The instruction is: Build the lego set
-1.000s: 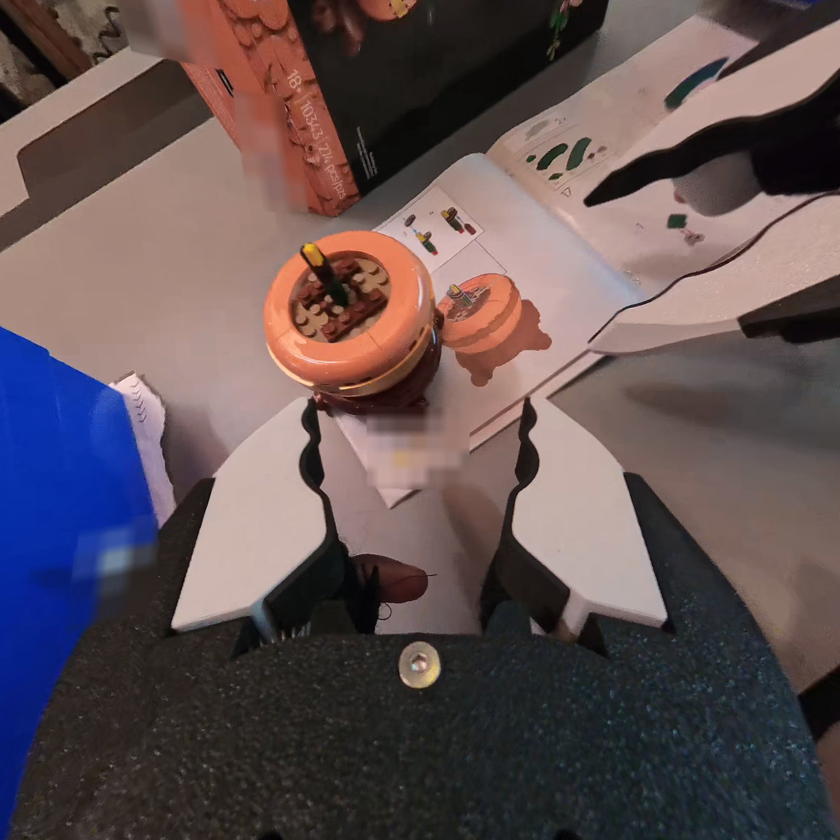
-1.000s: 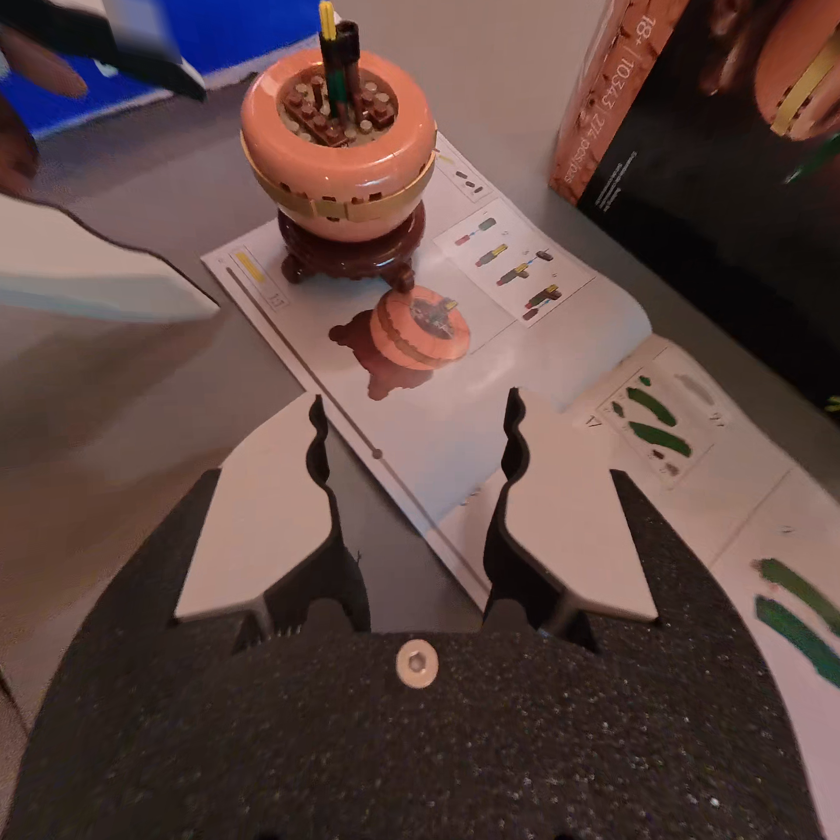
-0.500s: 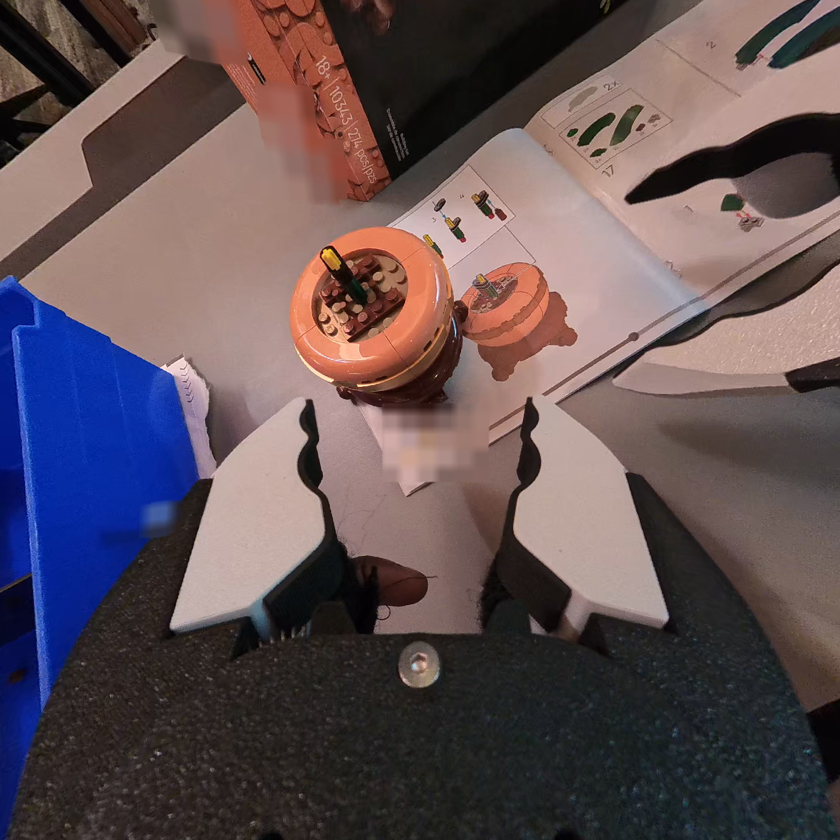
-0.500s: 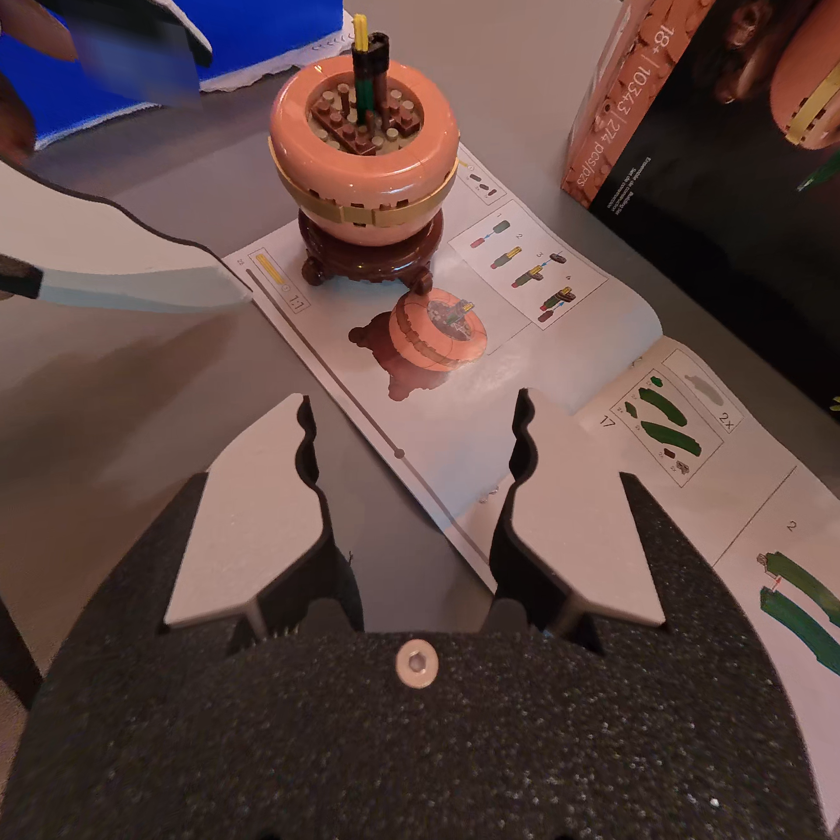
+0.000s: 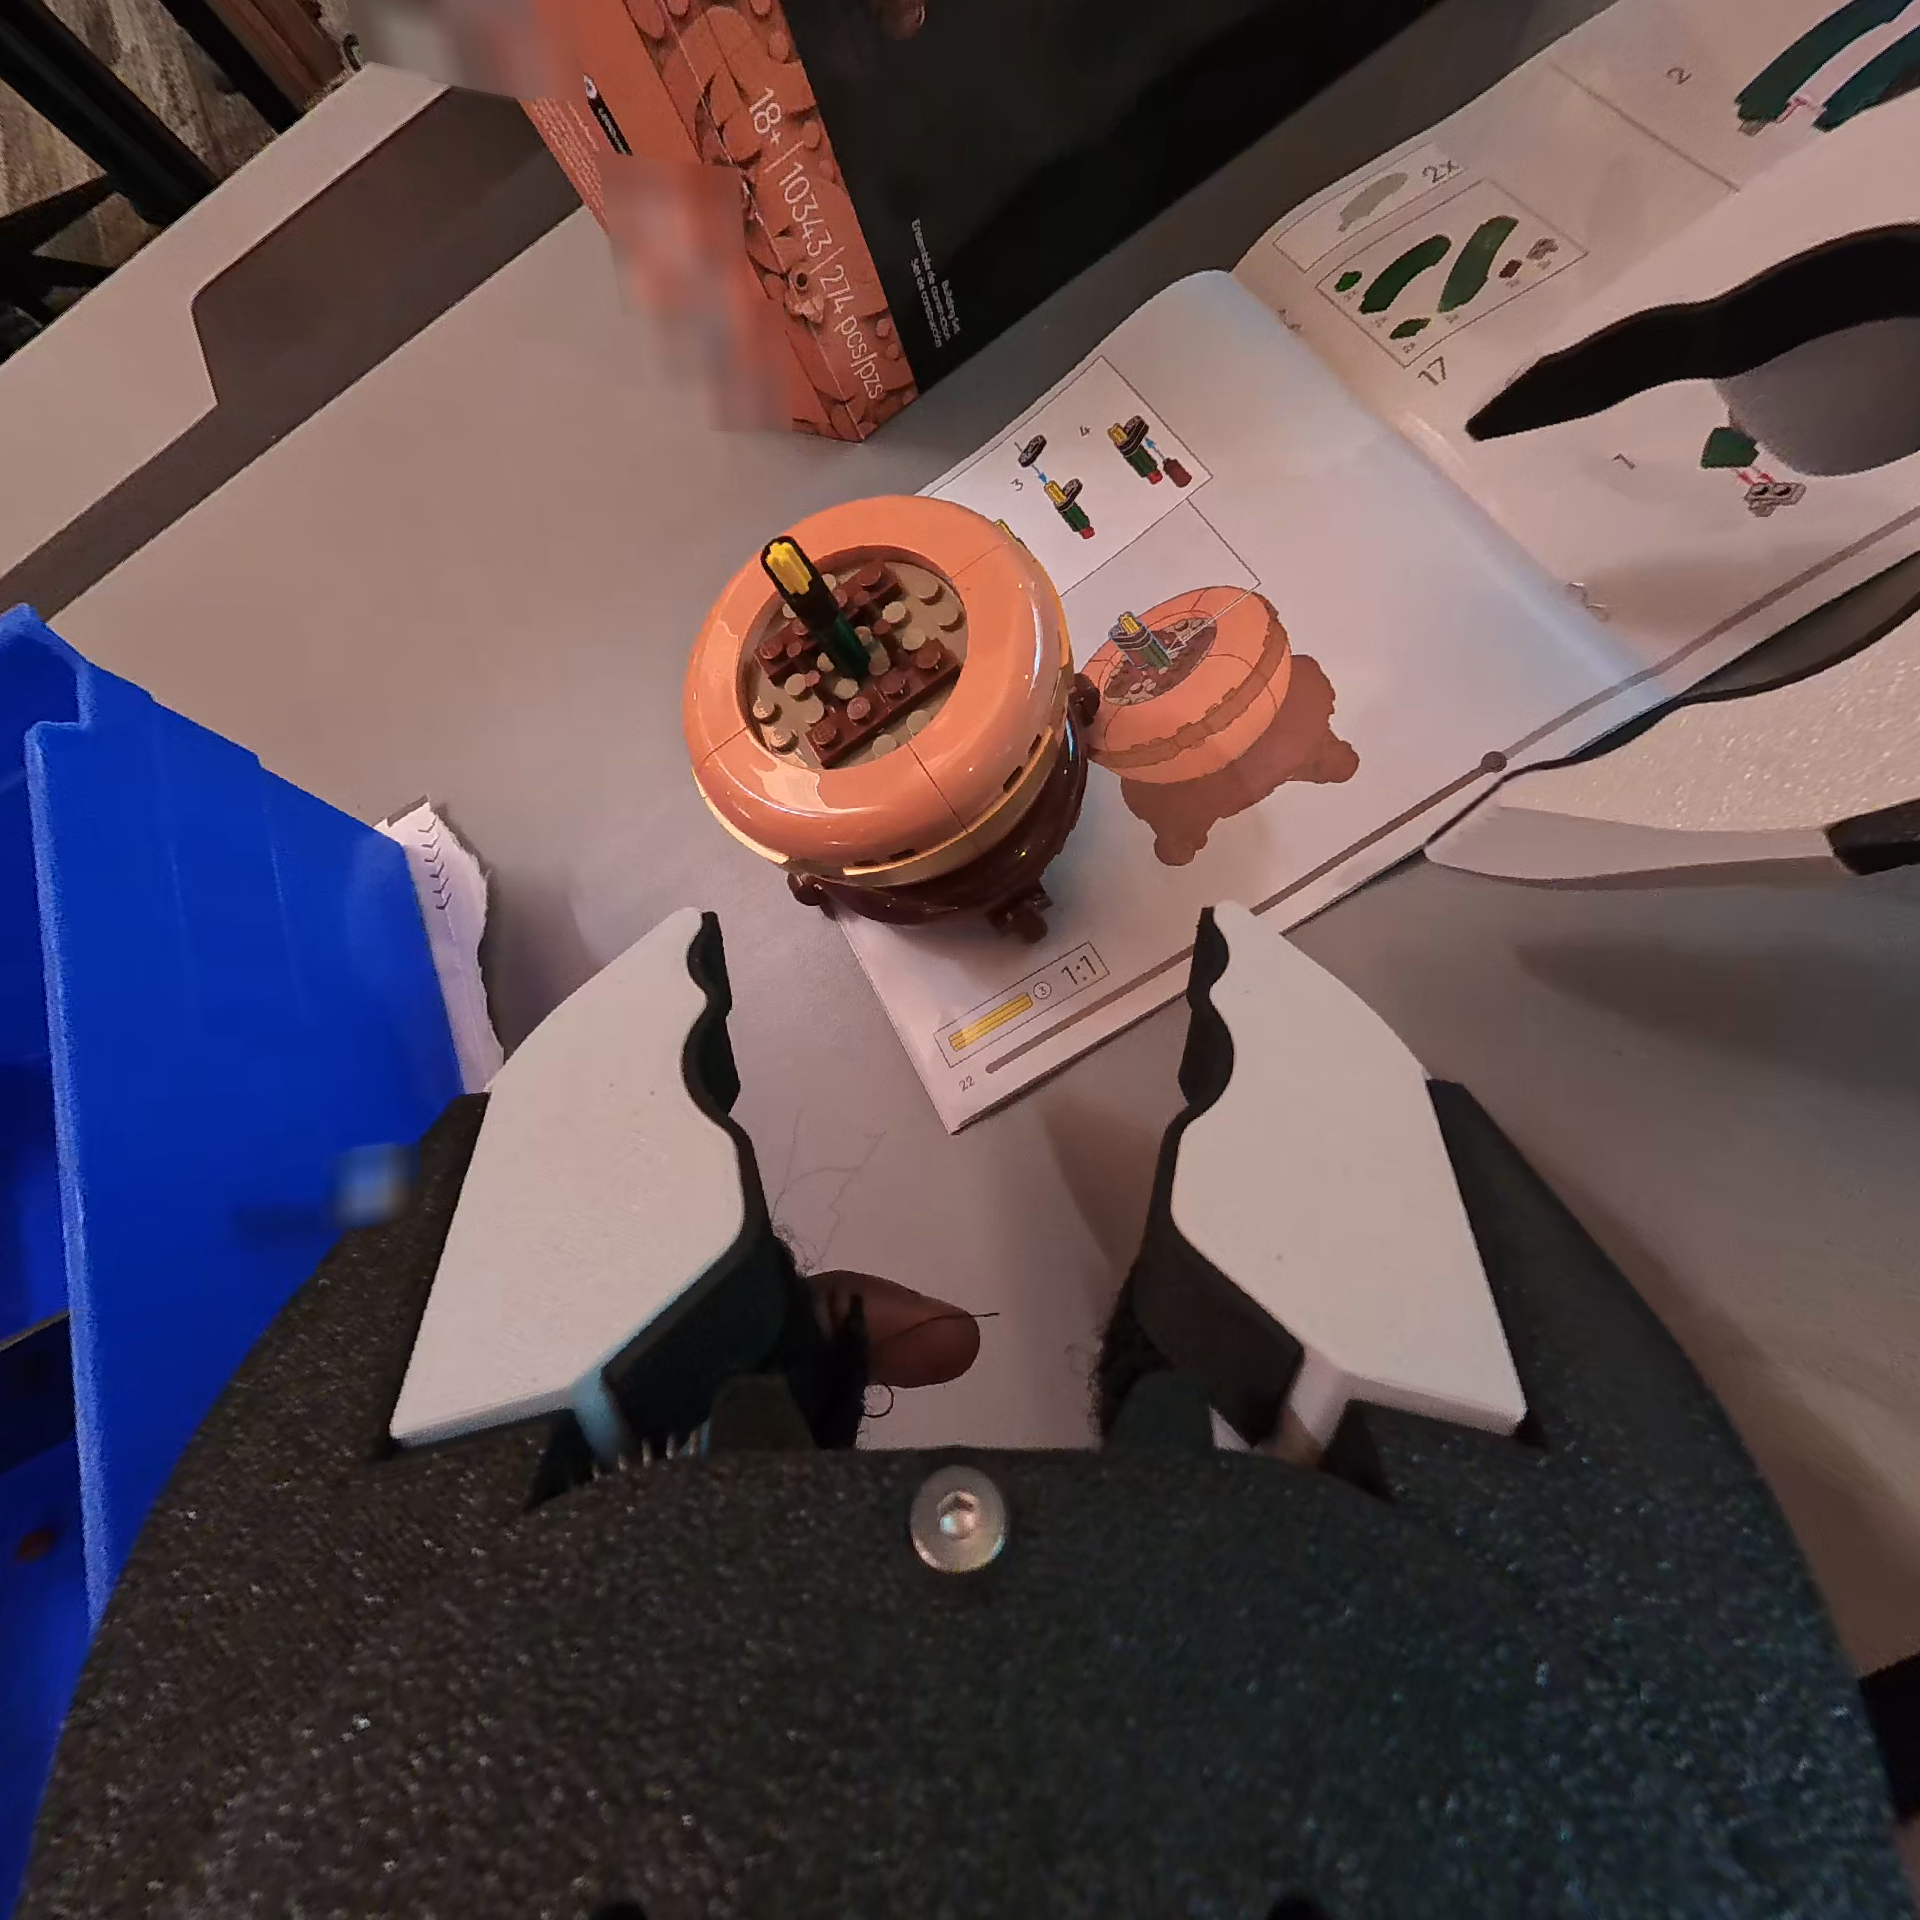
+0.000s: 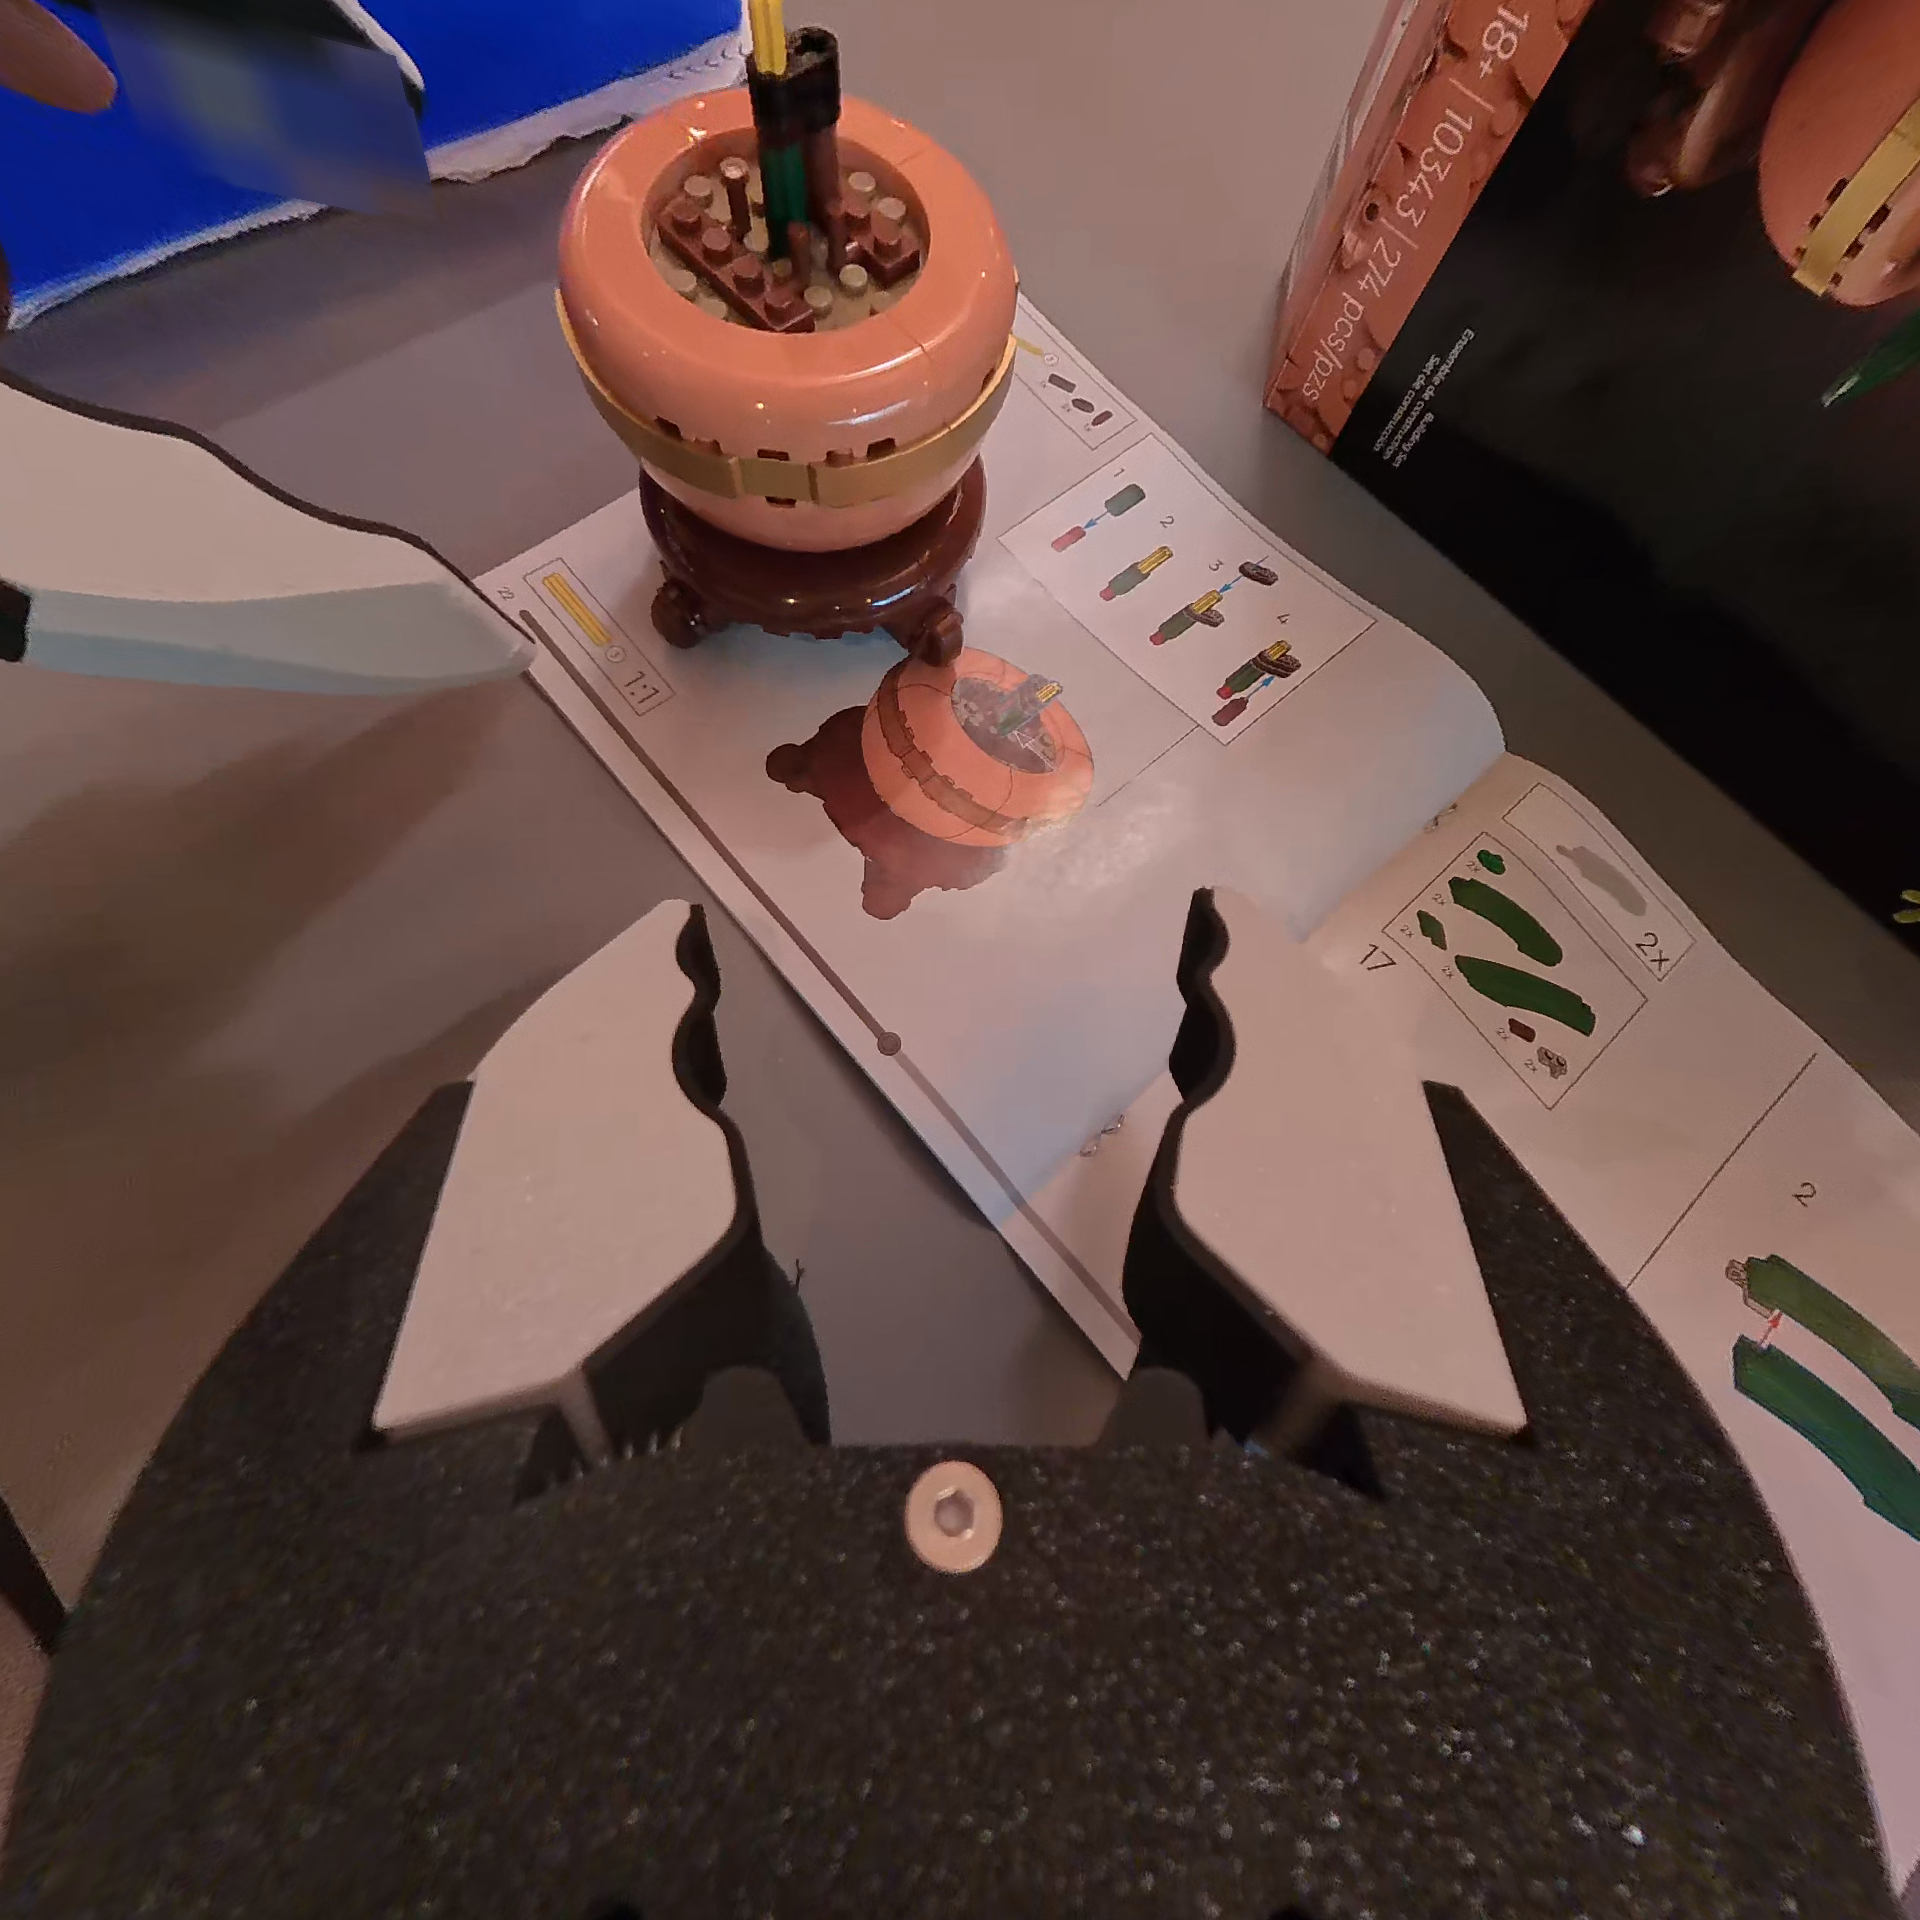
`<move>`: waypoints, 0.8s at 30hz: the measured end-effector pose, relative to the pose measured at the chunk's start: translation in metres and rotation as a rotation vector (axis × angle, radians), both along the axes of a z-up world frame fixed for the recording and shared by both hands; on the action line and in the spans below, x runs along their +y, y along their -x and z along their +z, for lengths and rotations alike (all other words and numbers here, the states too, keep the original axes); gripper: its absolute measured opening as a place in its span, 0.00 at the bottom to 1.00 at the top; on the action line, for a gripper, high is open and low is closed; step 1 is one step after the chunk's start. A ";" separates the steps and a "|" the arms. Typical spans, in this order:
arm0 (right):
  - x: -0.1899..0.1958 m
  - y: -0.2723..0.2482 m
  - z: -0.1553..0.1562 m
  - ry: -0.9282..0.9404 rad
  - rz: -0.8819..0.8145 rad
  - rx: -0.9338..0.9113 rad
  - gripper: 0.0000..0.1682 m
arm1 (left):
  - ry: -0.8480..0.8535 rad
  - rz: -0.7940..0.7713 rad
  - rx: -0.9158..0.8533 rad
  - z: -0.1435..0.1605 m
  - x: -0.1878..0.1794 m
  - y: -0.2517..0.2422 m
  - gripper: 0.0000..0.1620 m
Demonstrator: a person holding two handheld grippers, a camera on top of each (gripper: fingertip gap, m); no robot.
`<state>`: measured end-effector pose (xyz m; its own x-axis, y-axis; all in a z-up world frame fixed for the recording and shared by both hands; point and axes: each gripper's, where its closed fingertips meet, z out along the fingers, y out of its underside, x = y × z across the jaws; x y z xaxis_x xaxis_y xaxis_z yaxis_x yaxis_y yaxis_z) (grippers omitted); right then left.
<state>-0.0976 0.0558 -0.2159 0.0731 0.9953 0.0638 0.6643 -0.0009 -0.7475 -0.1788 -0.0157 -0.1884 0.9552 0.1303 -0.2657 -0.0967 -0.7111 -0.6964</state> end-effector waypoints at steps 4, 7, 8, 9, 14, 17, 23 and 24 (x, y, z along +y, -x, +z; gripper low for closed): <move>0.000 -0.001 0.000 0.000 0.000 0.000 0.51 | 0.006 -0.005 0.000 -0.001 0.001 -0.001 0.52; 0.000 -0.001 0.001 0.000 0.000 0.005 0.51 | 0.007 -0.005 0.001 -0.001 0.001 -0.001 0.52; 0.001 -0.001 0.003 -0.003 -0.003 0.016 0.51 | 0.003 -0.003 0.006 0.000 0.001 -0.001 0.52; 0.001 -0.001 0.007 -0.009 -0.005 0.039 0.50 | -0.010 -0.001 0.015 0.002 0.001 -0.001 0.52; 0.002 -0.019 0.055 -0.001 0.028 0.301 0.39 | -0.281 -0.102 0.020 0.042 0.012 -0.021 0.44; 0.017 -0.055 0.073 0.010 0.009 0.324 0.41 | -0.409 -0.192 -0.034 0.059 0.019 -0.042 0.35; 0.054 -0.150 0.124 -0.068 -0.026 0.466 0.00 | -0.639 -0.280 -0.003 0.079 0.032 -0.069 0.00; 0.064 -0.167 0.135 -0.091 -0.055 0.511 0.00 | -0.644 -0.286 0.022 0.079 0.033 -0.071 0.00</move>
